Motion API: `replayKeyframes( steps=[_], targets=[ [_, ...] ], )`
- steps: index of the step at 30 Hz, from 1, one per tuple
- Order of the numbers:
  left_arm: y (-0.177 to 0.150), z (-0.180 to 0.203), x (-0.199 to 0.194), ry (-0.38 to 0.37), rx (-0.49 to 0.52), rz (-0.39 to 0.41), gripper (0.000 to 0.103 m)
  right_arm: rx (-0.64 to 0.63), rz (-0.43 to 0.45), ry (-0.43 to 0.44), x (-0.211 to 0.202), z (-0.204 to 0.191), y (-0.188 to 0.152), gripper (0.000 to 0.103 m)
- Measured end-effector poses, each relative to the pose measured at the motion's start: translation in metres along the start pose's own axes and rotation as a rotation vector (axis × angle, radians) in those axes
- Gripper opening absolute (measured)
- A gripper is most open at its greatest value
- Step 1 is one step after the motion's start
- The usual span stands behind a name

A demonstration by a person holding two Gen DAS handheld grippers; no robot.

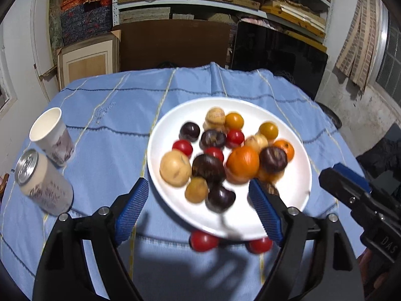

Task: Organize fruits
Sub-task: 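Grasp a red tomato with the right gripper while the left gripper grasps another red tomato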

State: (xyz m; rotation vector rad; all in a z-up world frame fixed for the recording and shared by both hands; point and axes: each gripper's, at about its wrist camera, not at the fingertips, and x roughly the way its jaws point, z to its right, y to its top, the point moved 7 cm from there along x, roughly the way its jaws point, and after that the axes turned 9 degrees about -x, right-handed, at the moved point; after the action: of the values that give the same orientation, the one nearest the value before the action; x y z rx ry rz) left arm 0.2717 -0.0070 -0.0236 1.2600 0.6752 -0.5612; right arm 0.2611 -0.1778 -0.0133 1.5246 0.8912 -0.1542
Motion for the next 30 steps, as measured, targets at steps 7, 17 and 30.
replayKeyframes(
  steps=[7, 17, 30],
  targets=[
    [-0.029, -0.006, -0.012, 0.006, 0.012, -0.019, 0.083, -0.068, -0.026, -0.017, -0.013, -0.017, -0.025, 0.058],
    [-0.05, -0.041, -0.021, 0.075, -0.014, -0.03, 0.087, -0.177, -0.154, -0.042, -0.002, -0.038, -0.066, 0.058],
    [-0.05, -0.068, -0.019, 0.03, -0.076, -0.045, 0.087, -0.232, -0.257, -0.059, 0.046, -0.063, -0.083, 0.037]
  ],
)
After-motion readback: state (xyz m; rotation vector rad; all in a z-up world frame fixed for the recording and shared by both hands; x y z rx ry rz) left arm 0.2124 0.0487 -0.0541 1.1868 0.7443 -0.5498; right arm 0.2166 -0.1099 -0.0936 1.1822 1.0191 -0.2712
